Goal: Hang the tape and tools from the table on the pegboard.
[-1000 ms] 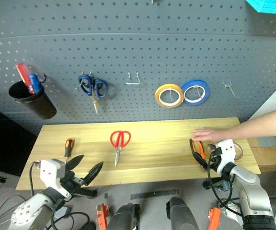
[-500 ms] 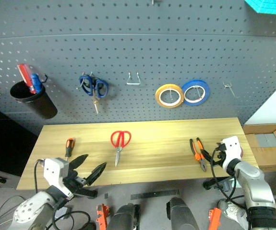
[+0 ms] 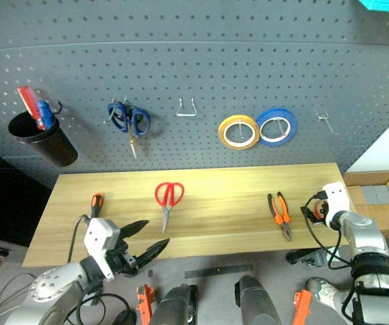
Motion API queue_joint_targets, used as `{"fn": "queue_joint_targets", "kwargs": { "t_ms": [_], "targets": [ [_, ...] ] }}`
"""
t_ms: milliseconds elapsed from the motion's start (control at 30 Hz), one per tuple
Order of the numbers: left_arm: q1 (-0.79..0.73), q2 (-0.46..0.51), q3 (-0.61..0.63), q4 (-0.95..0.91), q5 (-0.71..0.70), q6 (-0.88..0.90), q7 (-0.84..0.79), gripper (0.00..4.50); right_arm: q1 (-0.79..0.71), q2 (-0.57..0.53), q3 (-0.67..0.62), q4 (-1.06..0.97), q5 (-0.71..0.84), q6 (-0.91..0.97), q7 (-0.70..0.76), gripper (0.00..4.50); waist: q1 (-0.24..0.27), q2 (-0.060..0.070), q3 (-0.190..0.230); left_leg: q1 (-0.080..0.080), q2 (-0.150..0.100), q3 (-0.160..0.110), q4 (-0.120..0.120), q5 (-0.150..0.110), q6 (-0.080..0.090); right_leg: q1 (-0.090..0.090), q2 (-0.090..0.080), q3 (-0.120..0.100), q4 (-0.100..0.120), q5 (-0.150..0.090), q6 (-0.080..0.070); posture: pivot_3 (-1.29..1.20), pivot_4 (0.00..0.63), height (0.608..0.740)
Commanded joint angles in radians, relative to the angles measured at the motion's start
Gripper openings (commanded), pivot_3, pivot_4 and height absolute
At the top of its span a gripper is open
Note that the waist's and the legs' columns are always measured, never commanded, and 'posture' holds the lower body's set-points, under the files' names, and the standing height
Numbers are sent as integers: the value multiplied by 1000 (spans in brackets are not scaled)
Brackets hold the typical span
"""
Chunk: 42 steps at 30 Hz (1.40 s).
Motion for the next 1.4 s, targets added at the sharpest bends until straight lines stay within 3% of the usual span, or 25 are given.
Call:
{"fn": "queue_joint_targets", "kwargs": {
  "t_ms": [33, 433, 567, 933, 1167, 1400],
  "targets": [
    [12, 13, -2, -83, -38, 37, -1, 4500, -30, -20, 4, 49, -14, 20, 22, 4487, 0, -1, 8, 0, 0, 0, 0, 0, 0, 0, 0, 0, 0, 0, 0, -12, 312, 740],
    [49, 22, 22, -151, -68, 85, 24, 4500, -65, -15, 42, 189, -68, 29, 31, 4487, 1, -3, 23, 0, 0, -1, 0, -1, 1, 1, -1, 0, -1, 0, 0, 7, 317, 740],
    [41, 21, 28, -156, -79, 95, 31, 4500, -82, -13, 46, 219, -81, 12, 22, 3643, 1, -6, 25, 0, 0, -1, 0, -1, 1, 1, -1, 0, -1, 0, 0, 8, 314, 740],
    [16, 21, 40, -143, -86, 99, 25, 4500, -48, -1, 15, 126, -68, 62, -45, 58, 4, -8, 26, 0, 0, -3, 0, -1, 1, 1, -1, 0, -3, 0, 1, -2, 303, 740],
    [-26, 30, 37, -122, -96, 94, 0, 4500, 68, 46, -100, -200, 10, 153, -159, 22, 6, -5, 27, -2, 0, -4, -1, -1, 1, 0, -1, 0, -4, 0, 1, -26, 284, 740],
    [-106, 24, 9, -59, -88, 67, -38, 4500, 214, 194, -281, -731, 141, 259, -329, 22, 0, -4, 26, -5, 1, -4, -2, -1, 0, -5, -1, 0, -2, 0, 1, -62, 259, 740]
  ]
}}
